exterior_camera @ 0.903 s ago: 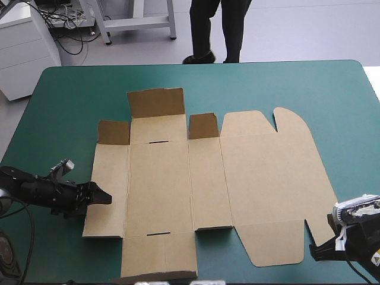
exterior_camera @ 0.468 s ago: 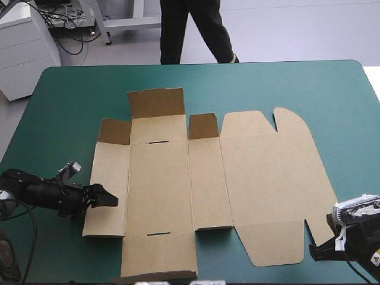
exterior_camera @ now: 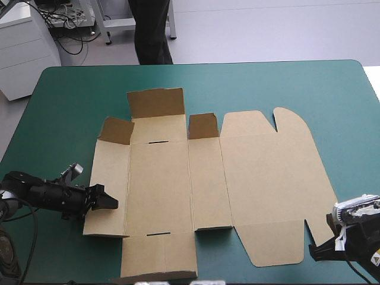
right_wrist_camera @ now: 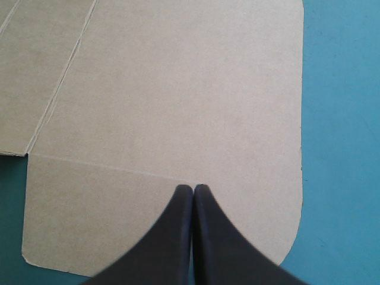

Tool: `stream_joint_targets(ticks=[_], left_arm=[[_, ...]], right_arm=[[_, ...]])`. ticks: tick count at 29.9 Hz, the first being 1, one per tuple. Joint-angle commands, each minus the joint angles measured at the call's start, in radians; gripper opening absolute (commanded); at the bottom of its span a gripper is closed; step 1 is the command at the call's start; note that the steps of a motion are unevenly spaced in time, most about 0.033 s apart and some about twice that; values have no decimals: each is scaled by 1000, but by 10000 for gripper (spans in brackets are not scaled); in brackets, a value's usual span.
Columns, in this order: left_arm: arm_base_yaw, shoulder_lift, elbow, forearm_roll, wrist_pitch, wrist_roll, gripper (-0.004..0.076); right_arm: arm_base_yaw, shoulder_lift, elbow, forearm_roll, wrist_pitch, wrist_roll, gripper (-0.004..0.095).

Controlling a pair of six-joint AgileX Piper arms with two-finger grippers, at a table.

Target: Fold the box

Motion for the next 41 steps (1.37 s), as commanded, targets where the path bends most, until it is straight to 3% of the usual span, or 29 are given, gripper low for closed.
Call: stream_joint_targets(ticks=[1, 3, 9, 10, 26, 36, 41], left_arm=[[-10, -18, -12, -61, 42, -12, 360], [-10, -18, -12, -66, 7, -43, 294], [-10, -18, -12, -70, -61, -76, -13], [-10, -18, -12, -70, -67, -80, -29], [-23, -20, -63, -49, -58, 94, -32], [-148, -104, -365, 84, -14, -21, -32], [-267, -135, -575, 270, 36, -82, -32]], right_arm=[[-6, 11, -23, 6, -61, -4, -23], [-6, 11, -23, 6, -61, -4, -23], [-6, 11, -23, 6, -61, -4, -23], [-6, 11, -23, 6, -61, -4, -23], [-6, 11, -23, 11, -53, -2, -23], [-6, 11, -23, 20, -48, -2, -23], [-6, 11, -23, 20, -50, -2, -23]])
